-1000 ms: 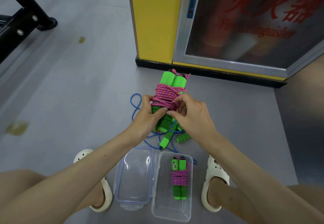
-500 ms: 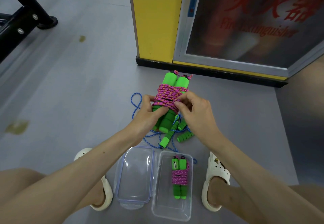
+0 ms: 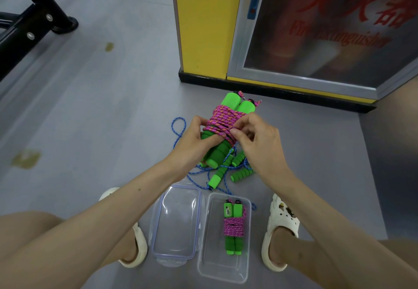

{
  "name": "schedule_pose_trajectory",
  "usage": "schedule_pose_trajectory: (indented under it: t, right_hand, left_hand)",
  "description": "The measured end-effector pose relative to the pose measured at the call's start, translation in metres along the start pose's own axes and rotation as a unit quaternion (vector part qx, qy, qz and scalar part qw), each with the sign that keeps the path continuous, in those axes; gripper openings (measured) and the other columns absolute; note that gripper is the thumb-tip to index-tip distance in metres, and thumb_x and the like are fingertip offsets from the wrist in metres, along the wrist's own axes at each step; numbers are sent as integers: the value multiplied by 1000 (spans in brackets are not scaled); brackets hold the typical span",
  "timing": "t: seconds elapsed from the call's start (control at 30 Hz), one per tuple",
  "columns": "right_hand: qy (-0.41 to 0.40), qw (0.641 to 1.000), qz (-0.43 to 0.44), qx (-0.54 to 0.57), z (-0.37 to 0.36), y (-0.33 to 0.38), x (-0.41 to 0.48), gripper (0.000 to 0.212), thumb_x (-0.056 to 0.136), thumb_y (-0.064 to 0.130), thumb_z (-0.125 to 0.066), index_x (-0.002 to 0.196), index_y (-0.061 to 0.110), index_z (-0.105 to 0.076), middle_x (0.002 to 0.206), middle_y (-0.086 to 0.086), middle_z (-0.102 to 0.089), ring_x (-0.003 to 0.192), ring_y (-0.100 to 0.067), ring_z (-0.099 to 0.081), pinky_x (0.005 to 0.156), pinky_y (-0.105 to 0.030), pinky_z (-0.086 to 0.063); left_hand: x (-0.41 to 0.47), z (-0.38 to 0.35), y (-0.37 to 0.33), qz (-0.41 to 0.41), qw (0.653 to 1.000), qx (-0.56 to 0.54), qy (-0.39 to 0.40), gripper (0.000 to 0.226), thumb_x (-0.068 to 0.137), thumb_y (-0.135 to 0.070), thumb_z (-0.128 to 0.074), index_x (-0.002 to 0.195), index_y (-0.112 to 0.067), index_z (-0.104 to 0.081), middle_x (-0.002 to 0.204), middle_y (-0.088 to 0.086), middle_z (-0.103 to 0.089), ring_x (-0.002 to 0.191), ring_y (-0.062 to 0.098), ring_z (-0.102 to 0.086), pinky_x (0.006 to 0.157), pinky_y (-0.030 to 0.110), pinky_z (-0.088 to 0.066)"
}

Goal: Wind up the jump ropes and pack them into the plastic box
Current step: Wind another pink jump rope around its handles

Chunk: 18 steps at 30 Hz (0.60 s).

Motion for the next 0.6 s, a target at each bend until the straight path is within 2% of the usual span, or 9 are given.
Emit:
schedule_pose_trajectory:
  t: [0.03,0.17,0.37,0.43,0.5,0.6]
  right_hand:
    - [2,1000,-2,3,-1,-1,0,8,86,7,-66,87,4,-59,60,9,-55,57,1,-53,55,-8,-38]
    - [31,999,12,0,-3,1,0,9,87,7,-65,88,4,-57,61,1,-59,60,-10,-54,57,-11,-39]
    - [68,997,22,-5,-3,5,1,8,87,7,-64,88,10,-56,61,1,-59,57,-10,-51,58,-11,-39]
    - [47,999,25,-1,-3,4,2,6,87,7,-64,91,8,-59,61,-4,-60,58,-12,-51,57,-11,-39]
    - [32,999,28,-5,-1,2,2,7,87,6,-65,94,6,-62,63,-4,-59,60,-12,-51,56,-13,-38]
    - [26,999,47,-6,-1,4,2,8,85,6,-67,92,4,-64,64,1,-57,59,-14,-51,54,-16,-39]
  left_hand:
    - [0,0,0,0,1000,0,2,30,89,-19,-65,109,-20,-43,88,9,-69,68,18,-70,63,36,-57]
    - [-3,2,-1,-13,1000,5,-14,32,89,-21,-65,111,-17,-43,82,4,-67,59,9,-68,49,24,-51]
    - [-5,5,-1,-16,1000,-2,-12,29,88,-17,-65,108,-14,-45,76,4,-66,54,9,-66,46,23,-50]
    - [-4,3,-3,-11,1000,7,1,31,89,-18,-64,111,-16,-43,80,5,-66,57,9,-66,49,25,-53]
    - [-2,3,-3,4,1000,17,14,34,88,-21,-66,111,-20,-41,86,6,-65,65,13,-67,60,31,-55]
    - [-1,2,2,28,999,-17,10,45,70,-44,-70,102,-27,-44,97,9,-67,82,24,-69,76,42,-55]
Point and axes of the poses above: each hand's wrist, its own x-axis towards the middle knuckle, its own z-axis out of the back of the hand, y = z × x, the point moved 4 cm from there along x, towards the middle knuckle
